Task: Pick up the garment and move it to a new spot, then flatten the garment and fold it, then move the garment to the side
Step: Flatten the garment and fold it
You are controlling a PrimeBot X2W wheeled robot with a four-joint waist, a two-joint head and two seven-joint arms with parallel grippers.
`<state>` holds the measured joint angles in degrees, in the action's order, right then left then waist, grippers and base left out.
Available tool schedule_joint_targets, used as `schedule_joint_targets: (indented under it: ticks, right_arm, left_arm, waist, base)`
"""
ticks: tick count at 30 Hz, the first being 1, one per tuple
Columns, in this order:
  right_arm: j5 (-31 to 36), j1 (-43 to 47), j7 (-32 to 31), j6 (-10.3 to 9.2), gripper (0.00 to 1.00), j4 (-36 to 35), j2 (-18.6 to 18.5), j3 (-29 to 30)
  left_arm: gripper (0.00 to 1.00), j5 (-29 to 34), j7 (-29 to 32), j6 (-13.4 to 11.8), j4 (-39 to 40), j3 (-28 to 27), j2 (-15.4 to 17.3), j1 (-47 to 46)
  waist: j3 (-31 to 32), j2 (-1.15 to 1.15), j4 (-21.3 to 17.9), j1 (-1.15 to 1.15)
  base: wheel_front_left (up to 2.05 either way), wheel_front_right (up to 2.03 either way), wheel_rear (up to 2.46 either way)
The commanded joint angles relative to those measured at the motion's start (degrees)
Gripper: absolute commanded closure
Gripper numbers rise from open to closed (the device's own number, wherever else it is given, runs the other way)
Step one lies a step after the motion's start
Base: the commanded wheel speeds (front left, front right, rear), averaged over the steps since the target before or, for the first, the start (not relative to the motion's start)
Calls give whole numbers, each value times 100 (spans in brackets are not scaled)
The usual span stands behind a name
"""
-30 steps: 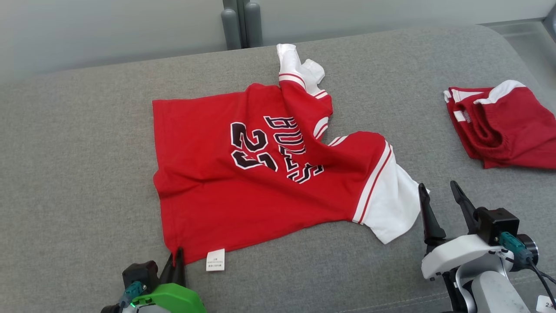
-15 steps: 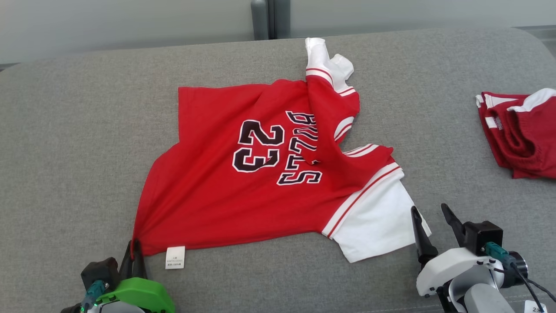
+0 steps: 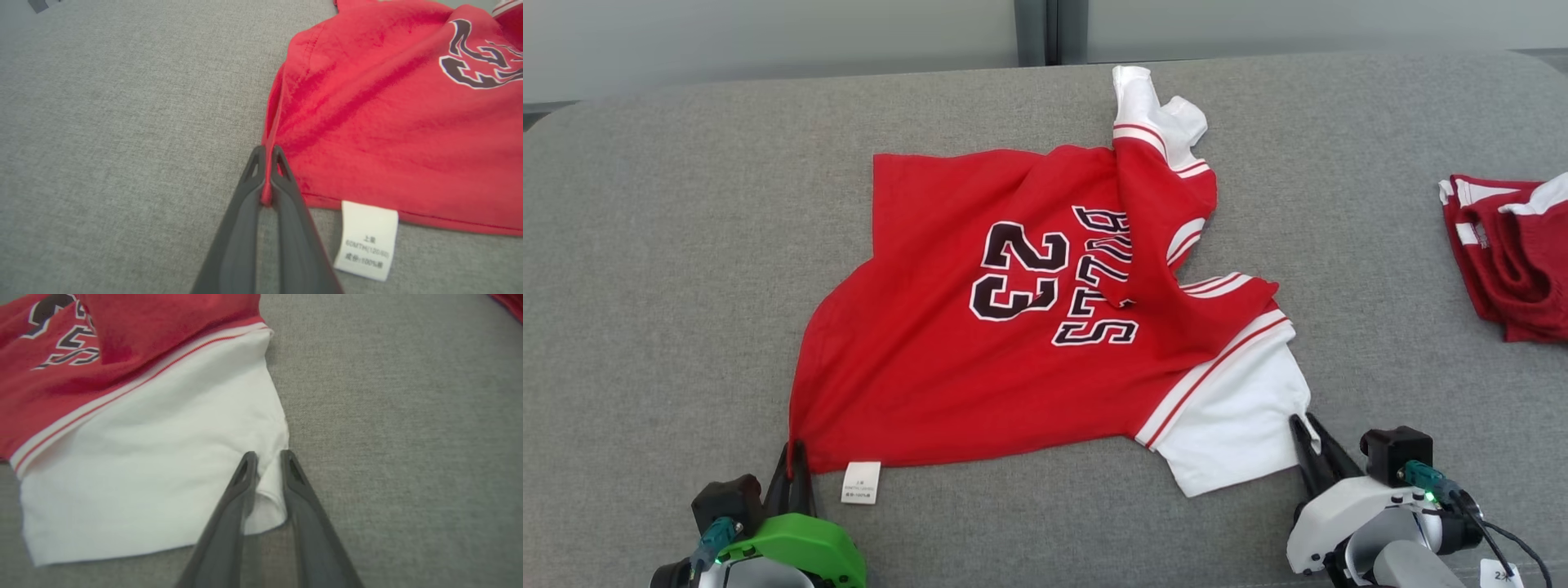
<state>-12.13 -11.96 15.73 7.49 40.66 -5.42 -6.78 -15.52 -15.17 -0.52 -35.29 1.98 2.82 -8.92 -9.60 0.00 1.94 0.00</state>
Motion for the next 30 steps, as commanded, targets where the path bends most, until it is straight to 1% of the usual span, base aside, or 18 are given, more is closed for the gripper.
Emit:
schedule_joint_targets:
  ticks: [1,3,8,9,10,12,14,16,18,23,25,26,30]
  right_arm:
    - [-75,83,-98,-3,100,49,3,-30]
    - [-139,70,-65,-5,100,-206,-38,74]
    - [-230,-35,-57,-5,100,-1066,-98,298]
    - [-247,-84,-57,-5,100,-1255,-109,340]
    - [-213,-139,-57,-5,100,-1456,-141,360]
    - [-213,-255,-57,-5,100,-1761,-157,374]
    - [-205,-444,-58,-5,100,-1990,-191,326]
    - [-209,-739,-58,-5,100,-2119,-311,235]
    - [-190,-1105,-58,-5,100,-2203,-454,138]
    - [-158,-2282,-58,-5,100,-2277,-865,-11]
    - [-68,-2858,-58,-5,100,-2139,-1086,-110]
    - [-68,-2858,-58,-5,100,-2139,-1086,-110]
    - [115,-4130,-58,-6,100,-1628,-1411,-259]
  left_arm:
    - [100,-48,11,-21,22,7,21,-53]
    - [100,-62,11,-15,32,7,21,-16]
    - [100,65,10,92,191,-70,22,-125]
    - [100,80,9,128,266,-84,22,-175]
    - [100,71,8,230,317,-69,21,-216]
    - [100,71,8,354,354,-54,20,-324]
    - [100,164,8,440,429,-104,97,-585]
    - [100,255,8,521,454,-85,175,-906]
    - [100,369,8,586,494,-60,335,-1357]
    - [100,533,9,698,511,53,747,-2775]
    - [100,679,94,707,413,176,929,-3403]
    - [100,679,94,707,413,176,929,-3403]
    - [100,906,326,740,117,411,1181,-4677]
  waist:
    - [66,0,-15,0]
    - [166,0,-29,0]
    - [524,0,-55,0]
    - [592,0,-63,0]
    - [659,0,-69,0]
    - [754,0,-93,0]
    - [777,0,-120,0]
    - [734,0,-148,0]
    - [607,0,-162,0]
    - [4,0,-170,0]
    - [-274,0,-163,0]
    - [-274,0,-163,0]
    - [-897,0,-130,0]
  base:
    - [0,0,0]
    - [0,0,0]
    - [0,0,0]
    - [0,0,0]
    - [0,0,0]
    - [0,0,0]
    - [0,0,0]
    - [0,0,0]
    - [0,0,0]
    - [0,0,0]
    - [0,0,0]
    - [0,0,0]
    - [0,0,0]
